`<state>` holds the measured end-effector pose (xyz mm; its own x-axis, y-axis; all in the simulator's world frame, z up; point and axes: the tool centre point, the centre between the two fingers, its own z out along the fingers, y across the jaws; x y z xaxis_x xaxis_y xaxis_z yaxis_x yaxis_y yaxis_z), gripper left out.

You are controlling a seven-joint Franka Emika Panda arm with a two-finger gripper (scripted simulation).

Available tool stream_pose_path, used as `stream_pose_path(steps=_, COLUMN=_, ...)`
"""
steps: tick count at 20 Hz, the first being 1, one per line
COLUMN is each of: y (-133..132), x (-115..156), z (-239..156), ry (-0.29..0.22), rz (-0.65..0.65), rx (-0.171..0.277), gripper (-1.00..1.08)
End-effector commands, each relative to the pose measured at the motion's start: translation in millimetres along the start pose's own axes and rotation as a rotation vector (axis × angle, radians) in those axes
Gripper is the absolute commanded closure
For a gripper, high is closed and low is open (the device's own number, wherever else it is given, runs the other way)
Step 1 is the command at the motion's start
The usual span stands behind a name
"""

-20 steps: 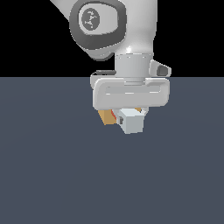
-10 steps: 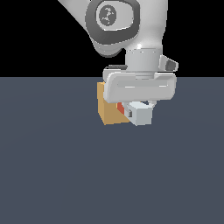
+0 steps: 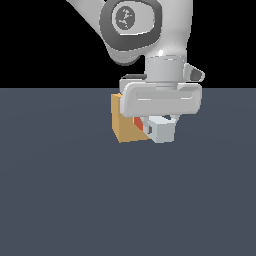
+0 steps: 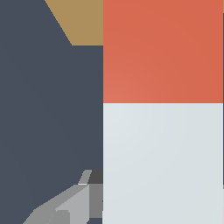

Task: Insert the peg into the horizontal hole in a box.

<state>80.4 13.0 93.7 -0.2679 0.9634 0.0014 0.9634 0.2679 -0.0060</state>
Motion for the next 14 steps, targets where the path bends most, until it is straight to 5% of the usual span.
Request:
stream_pose_path(steps=1, y=3, x=0, z=-5, ry=-0.002, rz=-0.002, rx=-0.007, gripper=1.08)
stream_pose_path(steps=14, y=1, x=25, z=-4, ry=-0.001, rz=-0.003, rx=-0.006, gripper=1.08)
